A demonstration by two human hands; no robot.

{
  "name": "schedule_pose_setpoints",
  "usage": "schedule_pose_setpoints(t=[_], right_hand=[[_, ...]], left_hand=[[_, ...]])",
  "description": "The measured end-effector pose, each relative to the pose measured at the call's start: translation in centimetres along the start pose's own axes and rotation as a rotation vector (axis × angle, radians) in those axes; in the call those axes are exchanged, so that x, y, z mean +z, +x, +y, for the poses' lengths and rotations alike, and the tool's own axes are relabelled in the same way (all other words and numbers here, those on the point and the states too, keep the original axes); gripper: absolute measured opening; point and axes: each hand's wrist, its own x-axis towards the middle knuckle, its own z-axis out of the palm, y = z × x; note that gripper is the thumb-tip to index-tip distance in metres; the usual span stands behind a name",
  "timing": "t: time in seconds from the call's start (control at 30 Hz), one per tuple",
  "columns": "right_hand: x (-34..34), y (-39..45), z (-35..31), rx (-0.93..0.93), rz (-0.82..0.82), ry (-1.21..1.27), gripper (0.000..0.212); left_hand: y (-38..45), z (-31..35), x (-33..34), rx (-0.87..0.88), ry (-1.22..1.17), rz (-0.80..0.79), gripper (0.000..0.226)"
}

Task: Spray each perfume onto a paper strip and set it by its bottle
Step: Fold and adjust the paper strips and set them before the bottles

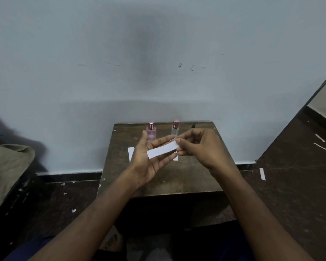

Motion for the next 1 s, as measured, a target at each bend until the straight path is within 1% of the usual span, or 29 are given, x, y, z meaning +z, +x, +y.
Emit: schedule_pose_setpoints(t=[0.07, 0.17, 0.33, 0.4, 0.43, 0.53, 0.57, 0.6, 0.7, 0.87, 1.0], right_hand=[[-0.3, 0.3, 0.1, 0.011, 0.004, -0.015, 0.006], [-0.4, 0.7, 0.4, 0.018, 0.016, -0.066, 0.006], [-0.7, 1.1, 0.8, 0.029, 0.081, -0.097, 0.008], [-0.9, 1.3, 0.9, 0.034, 0.105, -0.098, 0.009], [-1.0, 1.3, 1.0, 0.035, 0.113, -0.097, 0.010], [-0.9, 1.5, 1.1, 0.036, 0.137, -0.106, 0.010], [-0.9, 1.5, 1.2, 0.031, 0.150, -0.117, 0.010], [-0.9, 1.6, 1.1, 0.028, 0.163, -0.120, 0.010], [-1.1, 1.5, 1.1, 0.024, 0.199, -0.100, 0.006], [-1.2, 1.7, 1.2, 0.019, 0.239, -0.102, 0.004], [-1.3, 1.8, 1.3, 0.018, 0.246, -0.081, 0.003]], left_hand=[[-0.2, 0.4, -0.3, -0.007, -0.062, -0.020, 0.096], [0.0, 0.4, -0.6, -0.002, -0.035, -0.023, 0.105], [0.0, 0.6, -0.3, -0.028, 0.014, -0.011, 0.101], [-0.1, 0.6, 0.0, -0.033, 0.041, 0.005, 0.091], [-0.1, 0.5, 0.2, -0.027, 0.051, 0.016, 0.082], [-0.3, 0.3, 0.2, 0.046, 0.145, 0.066, 0.041], [-0.3, 0.2, 0.2, 0.073, 0.196, 0.086, 0.030], [-0.4, 0.1, 0.2, 0.095, 0.241, 0.110, 0.023], [-0.5, 0.2, 0.4, 0.113, 0.298, 0.168, 0.020], [-1.0, 0.1, 0.4, 0.143, 0.329, 0.144, 0.017], [-0.5, -0.2, 0.1, 0.159, 0.359, 0.159, 0.017]])
